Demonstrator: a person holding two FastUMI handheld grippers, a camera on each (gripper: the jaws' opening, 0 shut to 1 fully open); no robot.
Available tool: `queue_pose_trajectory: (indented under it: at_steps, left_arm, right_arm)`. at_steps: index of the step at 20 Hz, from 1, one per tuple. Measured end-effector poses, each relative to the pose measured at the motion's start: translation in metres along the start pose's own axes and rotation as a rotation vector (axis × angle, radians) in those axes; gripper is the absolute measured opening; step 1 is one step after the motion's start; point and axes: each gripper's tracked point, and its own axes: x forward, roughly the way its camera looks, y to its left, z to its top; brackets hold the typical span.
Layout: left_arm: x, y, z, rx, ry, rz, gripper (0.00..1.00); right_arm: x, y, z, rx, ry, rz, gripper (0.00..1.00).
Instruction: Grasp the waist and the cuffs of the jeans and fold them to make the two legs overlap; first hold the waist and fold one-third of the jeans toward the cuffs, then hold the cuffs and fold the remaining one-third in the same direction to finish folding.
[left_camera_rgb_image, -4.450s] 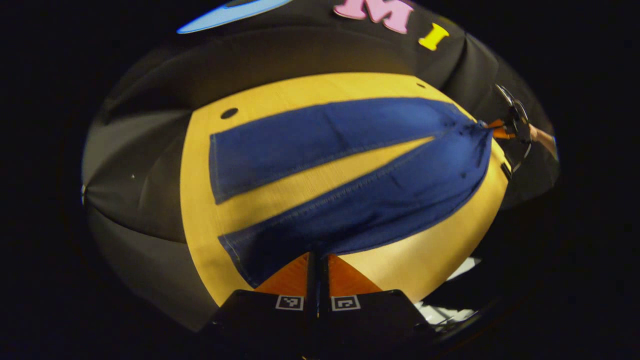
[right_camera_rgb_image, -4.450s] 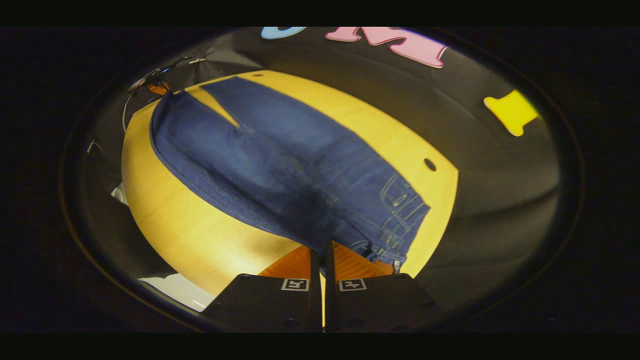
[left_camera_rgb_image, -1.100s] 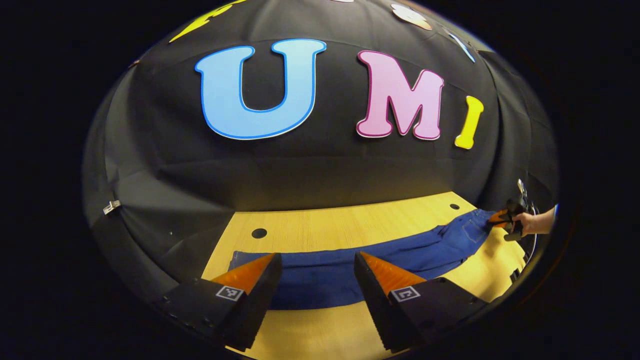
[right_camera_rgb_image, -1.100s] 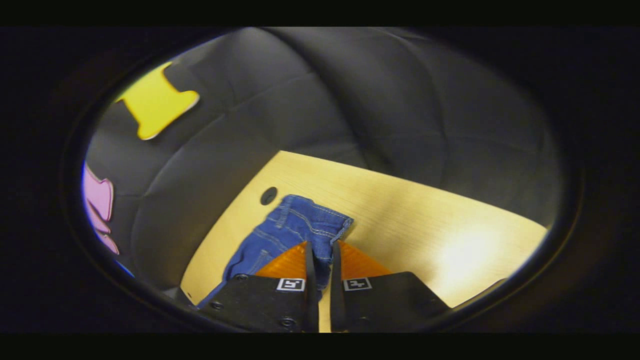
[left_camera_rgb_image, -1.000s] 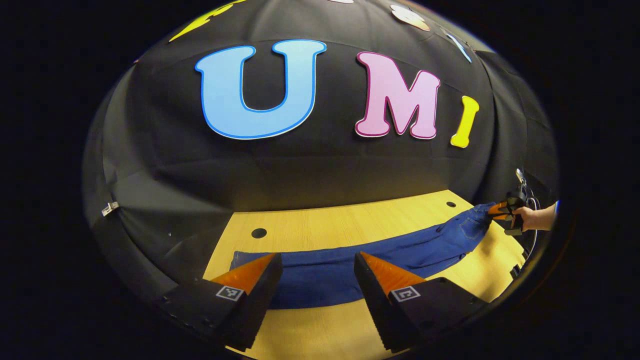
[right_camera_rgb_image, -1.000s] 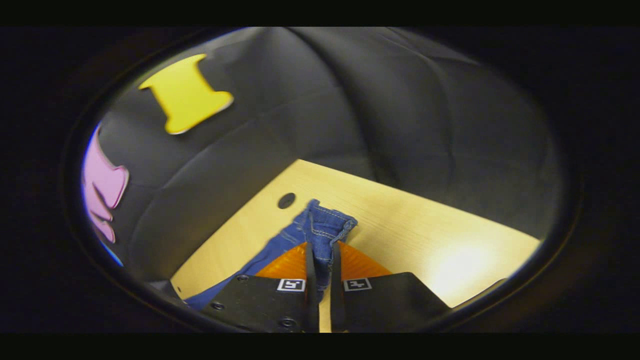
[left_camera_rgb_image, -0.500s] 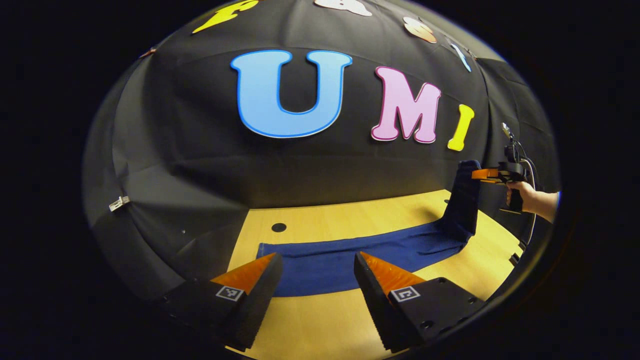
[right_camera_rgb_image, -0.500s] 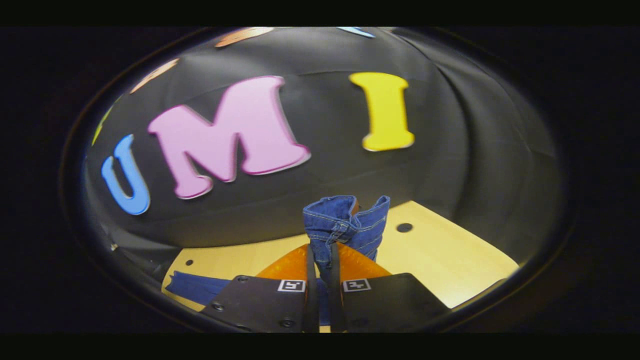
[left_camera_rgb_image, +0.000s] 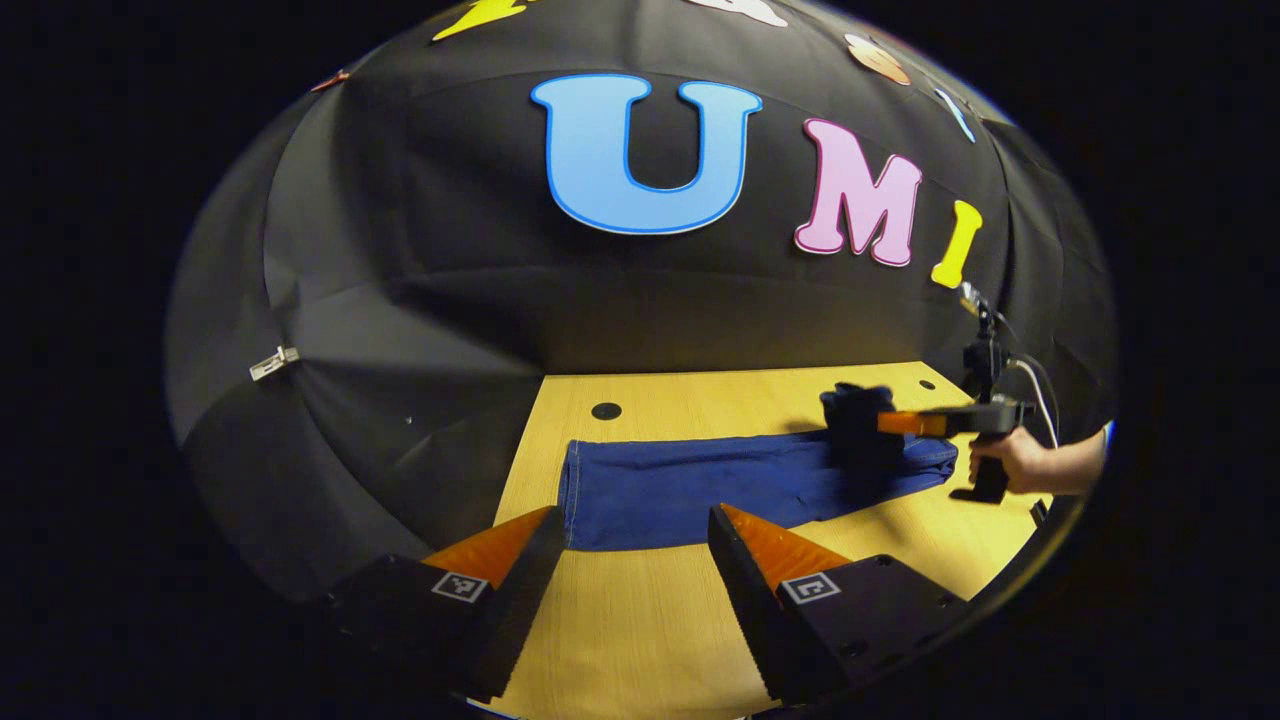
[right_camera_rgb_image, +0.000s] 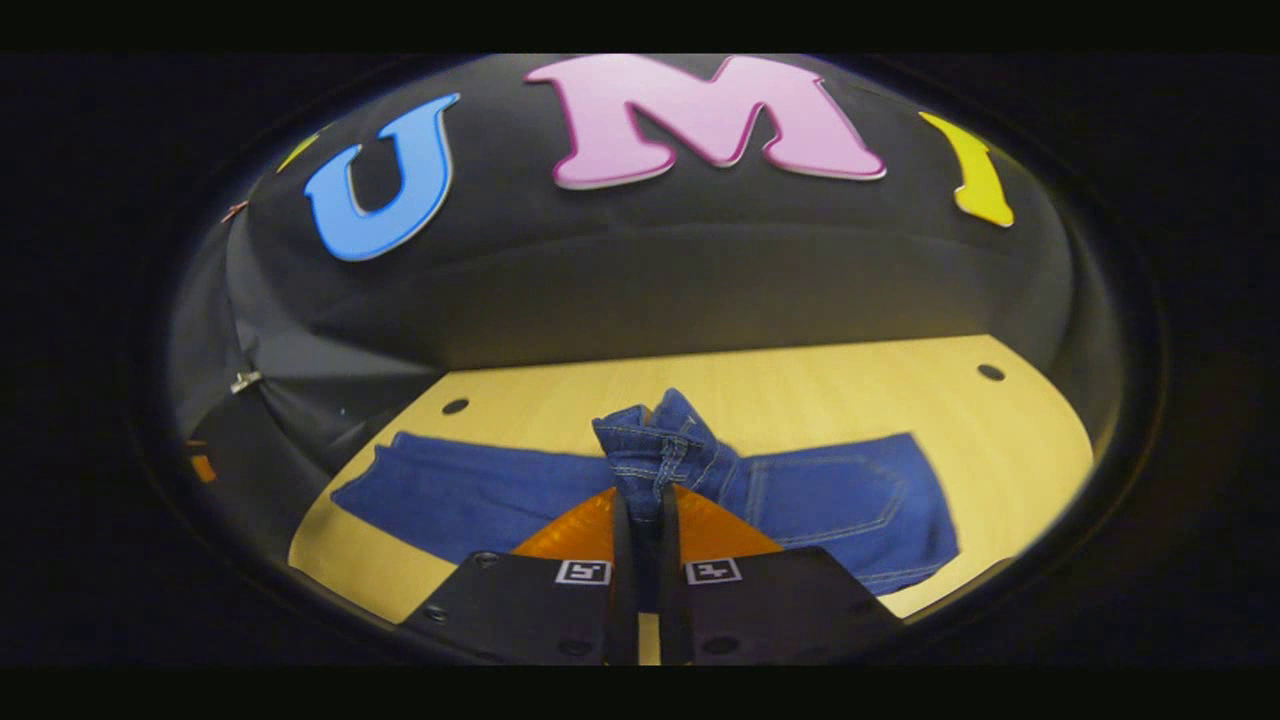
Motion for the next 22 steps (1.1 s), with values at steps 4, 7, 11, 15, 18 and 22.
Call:
queue_pose_trajectory:
  at_steps: [4,7,11,15,18,22]
  left_arm:
    - [0.024,0.002,-0.014,-0.098,0.048,-0.009,0.91]
    - [0.048,0.01,-0.023,-0.178,0.093,-0.002,0.87]
    - [0.087,0.033,-0.029,-0.256,0.139,0.037,0.95]
    - [0.126,0.079,-0.032,-0.331,0.184,0.126,0.94]
    - [0.156,0.096,-0.047,-0.362,0.236,0.151,0.94]
    - [0.2,0.092,-0.077,-0.392,0.339,0.151,0.94]
  right_arm:
    - [-0.011,-0.054,0.019,0.06,0.171,0.101,0.17]
    - [0.003,-0.08,0.032,0.105,0.203,0.193,0.59]
    - [-0.036,-0.144,0.065,0.069,0.165,0.268,0.91]
    - [-0.084,-0.183,0.082,0.099,0.126,0.255,0.9]
    - [-0.107,-0.228,0.088,0.132,0.102,0.191,0.91]
    - [-0.154,-0.281,0.089,0.168,0.1,0.135,0.91]
